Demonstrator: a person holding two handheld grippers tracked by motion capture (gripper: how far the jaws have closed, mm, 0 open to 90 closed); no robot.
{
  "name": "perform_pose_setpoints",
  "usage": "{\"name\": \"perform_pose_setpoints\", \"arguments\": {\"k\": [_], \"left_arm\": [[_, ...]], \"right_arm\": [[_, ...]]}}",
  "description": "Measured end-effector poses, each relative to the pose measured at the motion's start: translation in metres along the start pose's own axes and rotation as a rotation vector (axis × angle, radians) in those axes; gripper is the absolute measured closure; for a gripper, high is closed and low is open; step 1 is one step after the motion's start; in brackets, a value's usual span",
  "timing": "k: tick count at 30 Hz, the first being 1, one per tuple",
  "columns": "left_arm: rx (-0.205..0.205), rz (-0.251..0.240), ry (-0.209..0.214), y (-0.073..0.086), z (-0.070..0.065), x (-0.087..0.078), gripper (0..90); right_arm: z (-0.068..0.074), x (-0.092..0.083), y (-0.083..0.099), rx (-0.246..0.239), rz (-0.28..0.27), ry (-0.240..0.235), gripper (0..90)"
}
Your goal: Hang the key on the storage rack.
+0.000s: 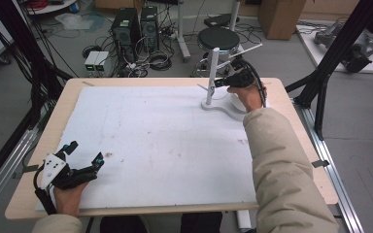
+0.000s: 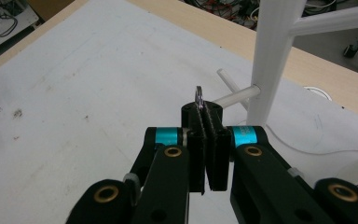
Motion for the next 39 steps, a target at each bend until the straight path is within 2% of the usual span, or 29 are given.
{"name": "perform_pose_setpoints", "arguments": {"k": [8, 12, 21, 34, 36, 39], "left_arm": [[0.003, 0.001, 0.001, 0.0, 0.0, 0.0, 2.3], [0.0, 0.004, 0.001, 0.0, 0.0, 0.0, 2.3], [0.0, 0.001, 0.0, 0.0, 0.0, 0.0, 2.3], [0.002, 0.004, -0.001, 0.0, 0.0, 0.0, 2.3], [0.002, 0.003, 0.0, 0.0, 0.0, 0.0, 2.3], [-0.001, 0.002, 0.0, 0.0, 0.0, 0.001, 2.3]], "right_arm": [[-0.006, 0.004, 0.002, 0.007, -0.008, 0.001, 88.9], [-0.011, 0.006, 0.003, -0.007, -0.019, 0.01, 88.8], [-0.019, 0.013, 0.006, 0.008, -0.029, -0.003, 88.6], [-0.029, 0.025, 0.011, 0.021, -0.017, 0.03, 86.4], [-0.03, 0.025, 0.011, 0.026, -0.029, 0.036, 83.1], [-0.03, 0.022, 0.01, 0.025, -0.04, 0.046, 83.1]]}}
Point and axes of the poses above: each handheld gripper's, and its own axes: x roughly forward along the jaws, y roughly out of its underside, z roughly to its left, the point moved 2 cm from there along x, roughly forward along the jaws, and after that the axes turned 13 degrees about -x, right-handed, at the moved point
